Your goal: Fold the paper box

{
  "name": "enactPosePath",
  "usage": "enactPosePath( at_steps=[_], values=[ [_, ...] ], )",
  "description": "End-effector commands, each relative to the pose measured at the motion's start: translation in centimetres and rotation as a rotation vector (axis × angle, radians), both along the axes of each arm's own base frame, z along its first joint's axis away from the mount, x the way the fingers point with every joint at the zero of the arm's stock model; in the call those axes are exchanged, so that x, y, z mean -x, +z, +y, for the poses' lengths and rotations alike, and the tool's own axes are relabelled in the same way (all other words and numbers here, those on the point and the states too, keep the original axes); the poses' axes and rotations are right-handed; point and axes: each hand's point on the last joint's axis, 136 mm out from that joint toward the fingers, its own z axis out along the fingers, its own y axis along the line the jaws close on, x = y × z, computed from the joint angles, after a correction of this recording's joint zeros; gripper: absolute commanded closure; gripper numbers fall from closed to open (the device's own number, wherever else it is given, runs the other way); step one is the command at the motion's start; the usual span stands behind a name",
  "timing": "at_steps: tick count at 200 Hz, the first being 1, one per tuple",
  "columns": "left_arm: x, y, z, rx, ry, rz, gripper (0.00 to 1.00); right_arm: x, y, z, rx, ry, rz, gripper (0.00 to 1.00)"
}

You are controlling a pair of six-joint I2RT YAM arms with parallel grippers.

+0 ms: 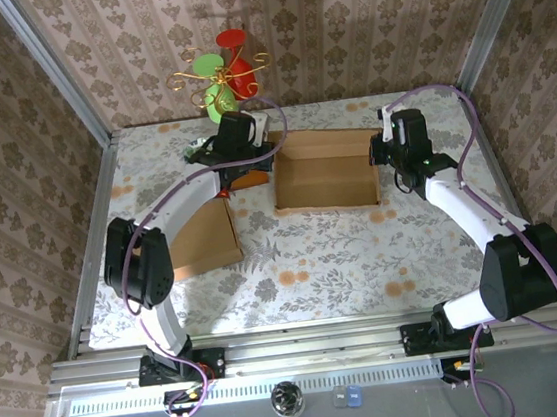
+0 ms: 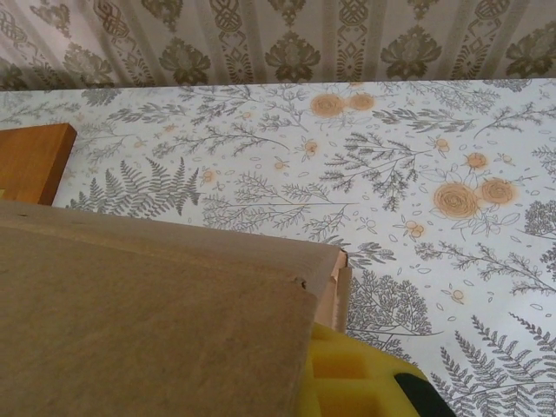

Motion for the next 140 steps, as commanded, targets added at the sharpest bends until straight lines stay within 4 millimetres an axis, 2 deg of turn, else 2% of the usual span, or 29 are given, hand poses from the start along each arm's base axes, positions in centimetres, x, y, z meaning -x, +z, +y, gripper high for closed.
enactPosePath(
  at_steps=[1,48,94,99,140],
  values=[
    [-0.1,0.3,-2.2,0.078,-0.056,-0.006,1.0,-1.1,1.1,0.7,-0.041,0.004,-0.083,1.0],
    [0.8,-2.1,-2.0,0.077,-0.085,-0.011,1.0,0.0,-1.6,0.1,-0.008,-0.008,-0.05,1.0],
    [2.0,-3.3,-2.0,0.102,-0.084,0.008,1.0,1.4,-4.4,-0.5,0.011,-0.028,0.005,1.0],
    [2.1,-3.5,-2.0,0.101,-0.083,0.011,1.0,1.7,-3.4,-0.5,0.007,-0.029,-0.019,1.0],
    [3.0,-4.7,-1.4,0.069,-0.077,0.022,1.0,2.3,-3.1,-1.0,0.008,-0.068,0.012,0.97]
  ],
)
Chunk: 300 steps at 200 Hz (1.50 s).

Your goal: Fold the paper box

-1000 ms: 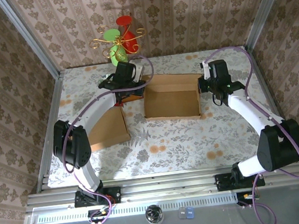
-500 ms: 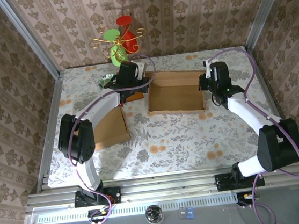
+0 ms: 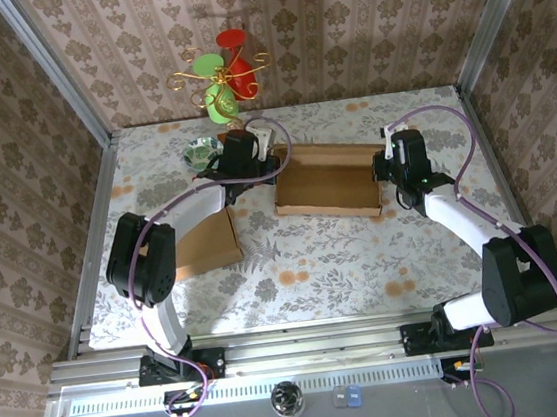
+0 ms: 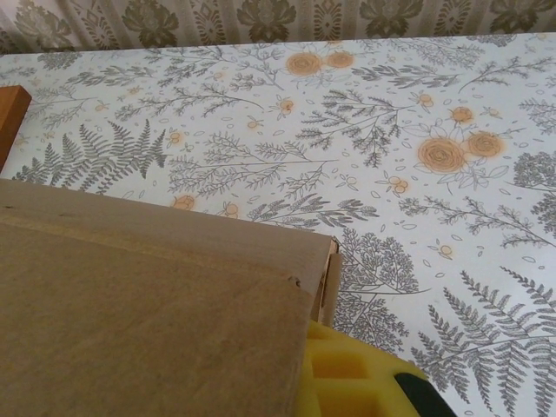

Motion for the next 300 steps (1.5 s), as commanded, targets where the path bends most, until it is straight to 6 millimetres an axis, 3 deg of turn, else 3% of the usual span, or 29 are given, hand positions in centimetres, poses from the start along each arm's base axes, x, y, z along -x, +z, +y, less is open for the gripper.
enactPosePath(
  at_steps=[1,43,137,151,183,238,277,300],
  values=[
    [2.1,-0.9,-0.3,-0.003,-0.034,0.049,1.0,0.5,1.1,0.0,-0.02,-0.033,-0.005,0.96],
    [2.7,-2.1,0.8,-0.084,0.001,0.014,1.0,1.8,0.7,1.5,-0.139,-0.046,0.085,0.67],
    [2.5,-1.9,1.7,-0.207,0.045,-0.061,1.0,5.5,2.6,3.2,-0.347,-0.076,0.186,0.34],
    [2.5,-2.0,1.6,-0.208,0.042,-0.059,1.0,6.1,2.6,3.6,-0.385,-0.082,0.237,0.22],
    [2.5,-2.0,1.5,-0.212,0.042,-0.057,1.0,7.5,3.2,4.4,-0.463,-0.101,0.338,0.21],
    [2.5,-1.9,1.5,-0.216,0.042,-0.06,1.0,8.6,9.2,4.9,-0.601,-0.127,0.294,0.22],
    [2.4,-1.9,1.4,-0.219,0.038,-0.06,1.0,7.6,12.3,2.4,-0.706,-0.242,0.242,0.24],
    [2.4,-2.0,1.4,-0.222,0.034,-0.06,1.0,5.9,11.8,-0.1,-0.756,-0.325,0.278,0.26]
  ],
)
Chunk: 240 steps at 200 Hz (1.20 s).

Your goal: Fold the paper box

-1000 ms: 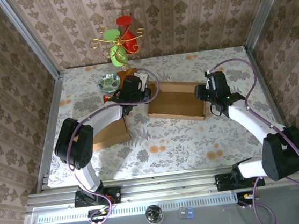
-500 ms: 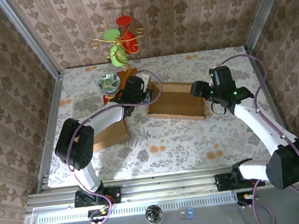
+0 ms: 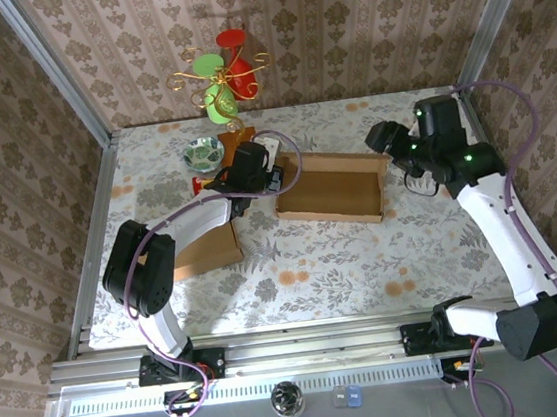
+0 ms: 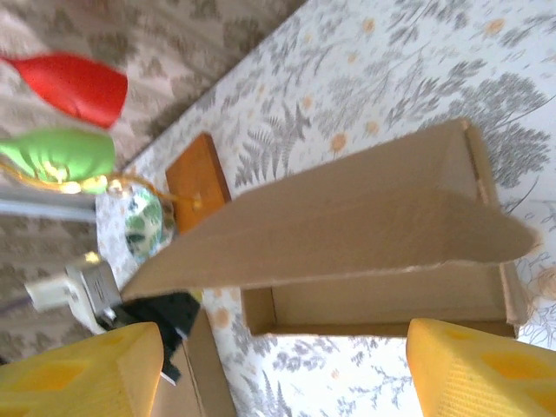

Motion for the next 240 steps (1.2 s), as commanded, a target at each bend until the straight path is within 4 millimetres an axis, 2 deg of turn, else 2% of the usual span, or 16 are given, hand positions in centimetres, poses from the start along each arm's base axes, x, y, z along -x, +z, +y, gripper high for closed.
enactPosePath(
  at_steps=[1,19,26,55,73,92,119,170,217,240],
  values=[
    [0.9,-1.2,0.7,-0.068,-0.009,0.049,1.0,-0.9,-0.9,-1.9,-0.08,-0.076,0.099,0.27],
    [0.8,-1.1,0.5,-0.067,-0.013,0.049,1.0,-2.7,-2.3,-3.3,-0.1,-0.089,0.159,0.28],
    [0.8,-1.1,0.5,-0.065,-0.015,0.049,1.0,-3.7,-3.5,-3.6,-0.116,-0.086,0.199,0.29],
    [0.7,-1.0,0.4,-0.061,-0.022,0.053,1.0,-7.1,-6.4,-4.1,-0.194,-0.036,0.283,0.34],
    [0.7,-1.0,0.2,-0.055,-0.029,0.059,1.0,-8.1,-8.8,-3.8,-0.193,0.009,0.374,0.36],
    [0.8,-1.0,-0.1,-0.043,-0.036,0.064,1.0,-8.6,-10.5,-3.4,-0.194,0.04,0.425,0.38],
    [0.9,-1.1,-0.4,-0.018,-0.04,0.085,1.0,-8.5,-12.1,-2.4,-0.205,0.077,0.458,0.42],
    [1.9,-1.6,-1.2,0.062,-0.041,0.155,0.99,-6.9,-15.3,-1.0,-0.211,0.097,0.505,0.53],
    [3.9,-3.1,-0.7,0.121,-0.02,0.242,0.92,-5.9,-16.5,-1.1,-0.172,0.105,0.507,0.6],
    [4.6,-3.1,-0.6,0.147,-0.019,0.266,0.86,-5.7,-16.8,-1.3,-0.148,0.107,0.498,0.63]
  ],
)
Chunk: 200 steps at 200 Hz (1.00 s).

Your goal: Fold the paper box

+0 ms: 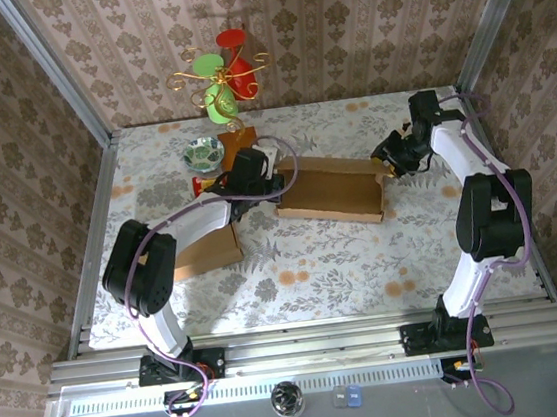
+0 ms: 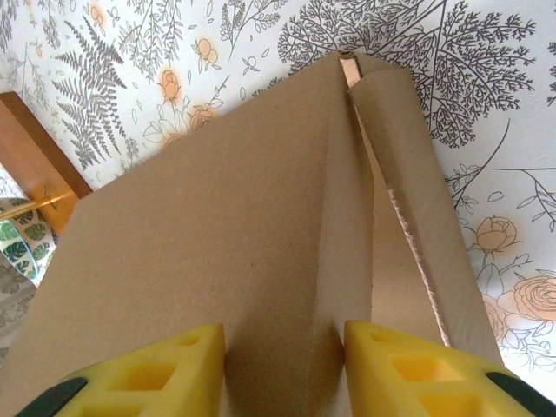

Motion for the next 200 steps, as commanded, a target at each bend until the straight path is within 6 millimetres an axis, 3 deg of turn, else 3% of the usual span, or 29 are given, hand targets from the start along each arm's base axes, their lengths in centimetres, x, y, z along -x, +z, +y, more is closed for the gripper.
enactPosePath(
  at_steps=[1,53,82,119,145,163,179,200],
  values=[
    [2.0,-0.2,-0.2,0.052,-0.012,0.083,0.86,0.8,0.1,0.3,0.028,0.031,-0.017,0.63],
    [3.6,-0.2,0.3,0.098,0.021,0.177,0.64,1.8,-0.7,-0.2,0.103,0.068,0.001,0.64],
    [5.7,0.0,0.5,0.16,0.028,0.25,0.5,2.4,-1.1,-0.5,0.128,0.079,0.005,0.63],
    [9.4,-0.1,1.0,0.191,0.012,0.298,0.49,2.9,-1.6,-0.8,0.156,0.088,0.016,0.61],
    [11.4,2.5,2.4,0.203,0.017,0.247,0.49,3.2,-1.7,-1.2,0.183,0.096,0.014,0.57],
    [11.6,5.3,4.0,0.199,0.046,0.2,0.45,3.6,-1.9,-1.5,0.205,0.095,0.027,0.54],
    [11.0,7.4,5.4,0.192,0.084,0.167,0.35,4.1,-1.5,-2.0,0.235,0.088,0.023,0.51],
    [8.9,8.8,6.6,0.186,0.117,0.181,0.31,5.0,-0.2,-2.5,0.261,0.049,-0.009,0.46]
  ],
)
